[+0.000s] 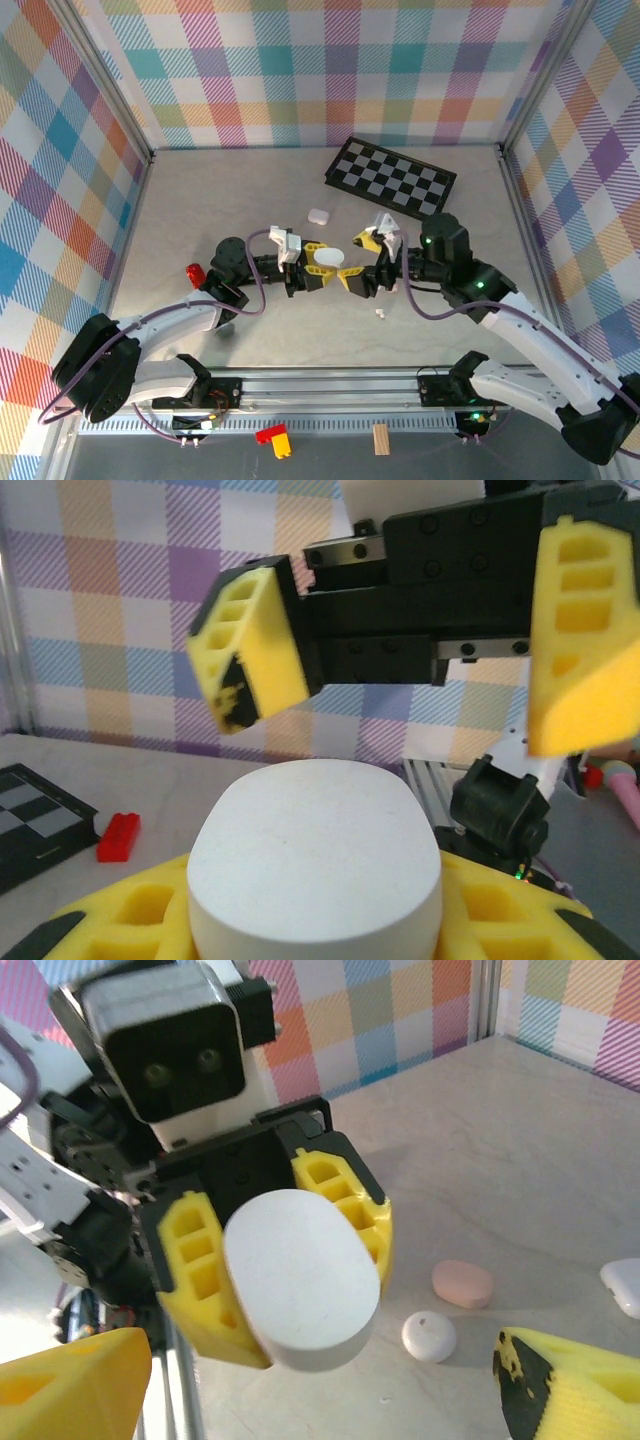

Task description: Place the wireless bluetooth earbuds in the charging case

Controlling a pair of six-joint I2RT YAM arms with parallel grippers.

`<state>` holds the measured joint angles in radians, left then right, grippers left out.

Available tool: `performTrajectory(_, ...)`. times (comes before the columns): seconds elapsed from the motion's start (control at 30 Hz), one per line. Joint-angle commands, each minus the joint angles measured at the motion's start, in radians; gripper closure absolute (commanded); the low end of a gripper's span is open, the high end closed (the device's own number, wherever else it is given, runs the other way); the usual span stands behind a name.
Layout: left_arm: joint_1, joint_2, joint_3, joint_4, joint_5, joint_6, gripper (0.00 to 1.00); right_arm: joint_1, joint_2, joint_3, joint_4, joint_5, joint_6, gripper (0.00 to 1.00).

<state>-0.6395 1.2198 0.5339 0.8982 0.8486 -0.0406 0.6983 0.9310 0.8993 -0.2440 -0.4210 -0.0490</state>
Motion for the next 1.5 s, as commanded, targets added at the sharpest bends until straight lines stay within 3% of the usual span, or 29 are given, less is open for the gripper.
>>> performTrajectory(0.0,0.003,-0.018,0.024,-0.02,0.061,-0.006,0.72,0.03,0.046,0.022,0.011,0.088,-0.09,0.12)
performTrajectory(0.33,0.003,-0.014,0.019,0.007,0.075,-0.025,0.71,0.032,0.061,0.03,0.039,0.192,-0.057,0.19)
performTrajectory(0.57,0.003,-0.018,0.011,-0.015,0.084,0.004,0.71,0.03,0.025,0.011,0.101,0.281,0.048,0.23)
performTrajectory(1.03,0.003,-0.026,0.029,-0.004,0.146,-0.034,0.71,0.03,0.054,0.01,0.109,0.149,-0.04,0.21)
performTrajectory(1.13,0.003,-0.026,0.031,-0.004,0.163,-0.041,0.71,0.03,0.073,0.025,0.089,0.158,-0.076,0.26)
performTrajectory(1.27,0.003,-0.026,0.031,-0.001,0.175,-0.039,0.71,0.022,0.105,0.046,0.082,0.143,-0.019,0.41)
performTrajectory(1.47,0.003,-0.026,0.029,0.006,0.179,-0.021,0.71,-0.012,0.137,0.063,0.07,0.044,0.039,0.54)
